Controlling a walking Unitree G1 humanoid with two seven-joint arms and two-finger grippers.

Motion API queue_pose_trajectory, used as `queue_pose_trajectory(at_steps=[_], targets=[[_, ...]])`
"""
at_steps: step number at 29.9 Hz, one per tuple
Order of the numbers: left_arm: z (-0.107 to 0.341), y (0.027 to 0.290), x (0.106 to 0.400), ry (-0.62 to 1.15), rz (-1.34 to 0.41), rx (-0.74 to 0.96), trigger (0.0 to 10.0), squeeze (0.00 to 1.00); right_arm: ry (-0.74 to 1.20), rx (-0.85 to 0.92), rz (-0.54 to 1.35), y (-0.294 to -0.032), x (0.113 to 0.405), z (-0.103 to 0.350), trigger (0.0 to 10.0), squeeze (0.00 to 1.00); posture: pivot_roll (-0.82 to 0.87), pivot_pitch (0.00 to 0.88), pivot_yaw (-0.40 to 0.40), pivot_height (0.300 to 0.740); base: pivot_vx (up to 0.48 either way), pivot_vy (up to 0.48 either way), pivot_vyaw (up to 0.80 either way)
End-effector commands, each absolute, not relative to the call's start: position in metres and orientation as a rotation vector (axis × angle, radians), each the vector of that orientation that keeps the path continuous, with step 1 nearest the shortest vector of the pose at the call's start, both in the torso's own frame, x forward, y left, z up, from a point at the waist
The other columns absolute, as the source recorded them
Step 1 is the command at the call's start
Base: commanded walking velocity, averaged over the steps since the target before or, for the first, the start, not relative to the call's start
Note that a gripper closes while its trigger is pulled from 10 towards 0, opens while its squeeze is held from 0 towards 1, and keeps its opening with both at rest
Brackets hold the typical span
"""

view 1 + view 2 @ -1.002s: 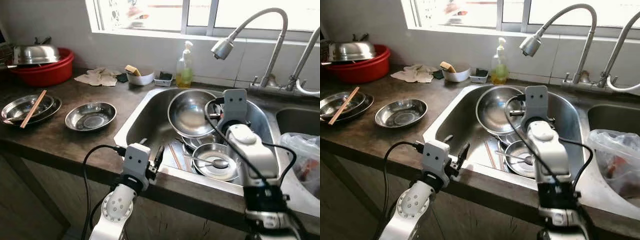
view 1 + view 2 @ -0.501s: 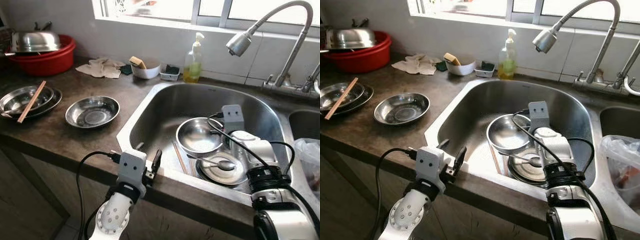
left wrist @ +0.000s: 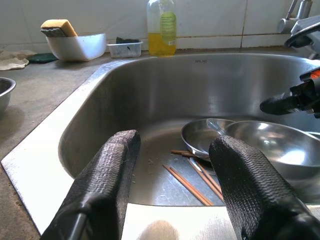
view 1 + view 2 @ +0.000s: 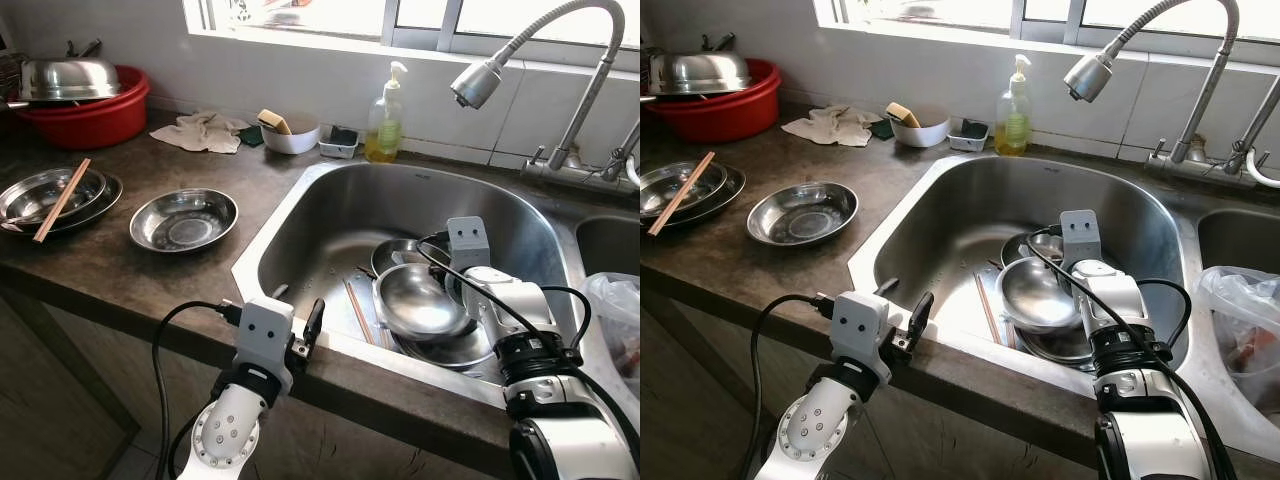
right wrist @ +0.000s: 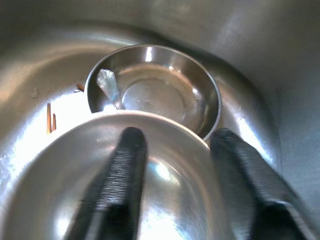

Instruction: Kitchen organization

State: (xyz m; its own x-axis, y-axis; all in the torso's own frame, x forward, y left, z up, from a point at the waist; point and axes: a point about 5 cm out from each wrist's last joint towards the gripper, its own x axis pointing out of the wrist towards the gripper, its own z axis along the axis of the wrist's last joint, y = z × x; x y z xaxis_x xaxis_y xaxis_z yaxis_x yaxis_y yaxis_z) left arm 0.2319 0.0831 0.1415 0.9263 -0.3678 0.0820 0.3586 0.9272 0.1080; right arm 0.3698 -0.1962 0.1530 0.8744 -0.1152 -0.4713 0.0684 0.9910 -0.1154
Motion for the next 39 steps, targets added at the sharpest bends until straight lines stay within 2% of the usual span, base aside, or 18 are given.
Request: queue_pose_trajectory(at_steps=[1, 10, 12, 15, 16, 20, 25, 31, 39], targets=[[0.135, 0.081, 0.232, -0.061, -0.381, 0.097, 10.0, 0.00, 0.390, -0.056, -0.134, -0.199, 0.371, 0.169, 10.0, 0.00, 0.07, 0.061, -0.060, 0.740, 0.000, 0.000, 0.00], [0.139, 0.080, 0.240, -0.086, -0.383, 0.101, 10.0, 0.00, 0.253, -0.051, -0.180, -0.192, 0.361, 0.193, 10.0, 0.00, 0.06, 0.022, -0.057, 0.740, 0.000, 0.000, 0.00], [0.140, 0.081, 0.243, -0.094, -0.382, 0.105, 10.0, 0.00, 0.138, -0.053, -0.217, -0.188, 0.354, 0.205, 10.0, 0.00, 0.06, 0.009, -0.049, 0.740, 0.000, 0.000, 0.00], [0.140, 0.081, 0.244, -0.097, -0.383, 0.107, 10.0, 0.00, 0.050, -0.001, -0.172, -0.186, 0.347, 0.214, 10.0, 0.00, 0.06, 0.006, -0.050, 0.740, 0.000, 0.000, 0.00], [0.140, 0.082, 0.246, -0.103, -0.382, 0.109, 10.0, 0.00, -0.018, 0.001, -0.112, -0.181, 0.333, 0.217, 10.0, 0.00, 0.05, 0.000, -0.044, 0.740, 0.000, 0.000, 0.00], [0.141, 0.082, 0.247, -0.107, -0.382, 0.109, 10.0, 0.00, -0.053, -0.004, -0.079, -0.178, 0.325, 0.220, 10.0, 0.00, 0.05, 0.000, -0.044, 0.740, 0.000, 0.000, 0.00], [0.143, 0.082, 0.251, -0.121, -0.384, 0.105, 10.0, 0.00, -0.188, -0.049, -0.003, -0.163, 0.296, 0.220, 10.0, 0.00, 0.03, 0.000, -0.029, 0.740, 0.000, 0.000, 0.00], [0.145, 0.083, 0.254, -0.130, -0.388, 0.104, 10.0, 0.00, -0.244, -0.023, 0.030, -0.150, 0.281, 0.216, 10.0, 0.00, 0.02, 0.000, -0.019, 0.740, 0.000, 0.000, 0.00], [0.146, 0.082, 0.255, -0.140, -0.390, 0.103, 10.0, 0.00, -0.245, -0.006, 0.039, -0.145, 0.273, 0.213, 10.0, 0.00, 0.02, 0.000, -0.024, 0.740, 0.000, 0.000, 0.00]])
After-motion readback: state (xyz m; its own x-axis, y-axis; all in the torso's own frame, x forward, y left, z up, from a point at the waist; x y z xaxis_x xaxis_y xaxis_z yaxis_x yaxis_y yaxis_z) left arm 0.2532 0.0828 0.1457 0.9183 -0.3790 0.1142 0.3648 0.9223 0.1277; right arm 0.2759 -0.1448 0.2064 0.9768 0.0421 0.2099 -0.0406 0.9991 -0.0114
